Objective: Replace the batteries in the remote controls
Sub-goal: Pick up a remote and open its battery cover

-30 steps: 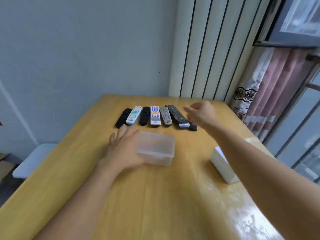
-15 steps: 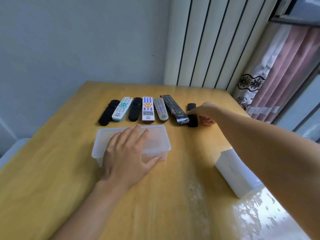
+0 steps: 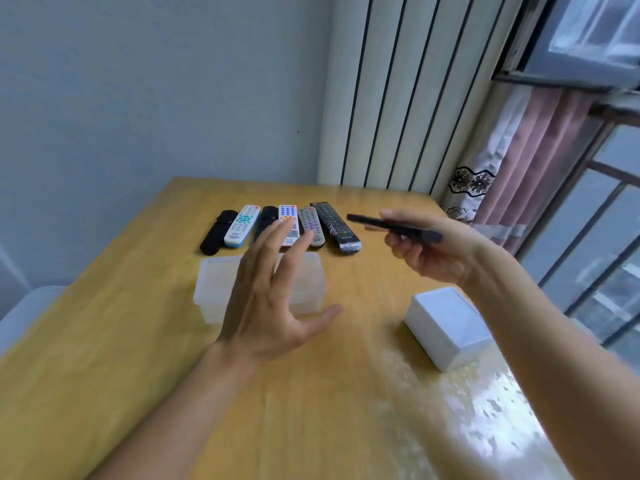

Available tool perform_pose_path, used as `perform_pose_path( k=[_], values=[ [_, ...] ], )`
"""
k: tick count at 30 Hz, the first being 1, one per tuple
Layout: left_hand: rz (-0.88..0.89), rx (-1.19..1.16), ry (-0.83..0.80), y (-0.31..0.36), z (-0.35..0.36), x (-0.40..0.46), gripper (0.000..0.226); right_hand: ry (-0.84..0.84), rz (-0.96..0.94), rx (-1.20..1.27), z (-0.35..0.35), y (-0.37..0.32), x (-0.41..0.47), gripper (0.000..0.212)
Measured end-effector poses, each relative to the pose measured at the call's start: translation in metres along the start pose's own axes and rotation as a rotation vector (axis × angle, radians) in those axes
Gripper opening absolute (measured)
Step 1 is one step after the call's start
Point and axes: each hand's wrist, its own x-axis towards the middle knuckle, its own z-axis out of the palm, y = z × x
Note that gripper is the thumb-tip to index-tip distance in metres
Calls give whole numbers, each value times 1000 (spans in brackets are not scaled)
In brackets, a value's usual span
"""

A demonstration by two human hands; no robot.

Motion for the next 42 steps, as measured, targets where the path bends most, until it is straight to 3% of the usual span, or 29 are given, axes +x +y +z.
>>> perform_pose_path(
  k=[3,6,8,11,14,17,19,21,27,32,37,42],
  values=[
    [165,-96,-38,32,-17,23,83,-315,118,119,43,49,-37,46],
    [125,-220,-383,54,-29,30,43,-431,217,287,71,88,-47,19],
    [-54,-344,-464,61,-33,22,21,-379,226,101,74,100,-48,37],
    [-576,-786,-511,58,-39,10,17,-135,55,-189,76,107,-44,59],
    [-1020,-1109,-535,49,-37,-2,27,167,-362,-295,71,114,-33,38],
    [-1217,-1324,-525,40,-28,-10,35,256,-511,-316,63,123,-21,22],
    [-1210,-1427,-582,38,-22,-16,35,229,-465,-367,60,132,-12,30],
    [-1187,-1449,-661,43,-13,-23,36,202,-437,-338,57,140,-6,24],
    [-1105,-1191,-761,41,-11,-32,26,291,-394,-15,44,151,0,10],
    [-1006,-932,-771,42,-12,-36,27,384,-480,-266,46,156,4,14],
    [-986,-927,-752,39,-10,-38,30,337,-523,-340,45,156,0,22],
    [-954,-919,-793,33,-9,-34,24,437,-585,-492,43,155,2,21]
  ],
)
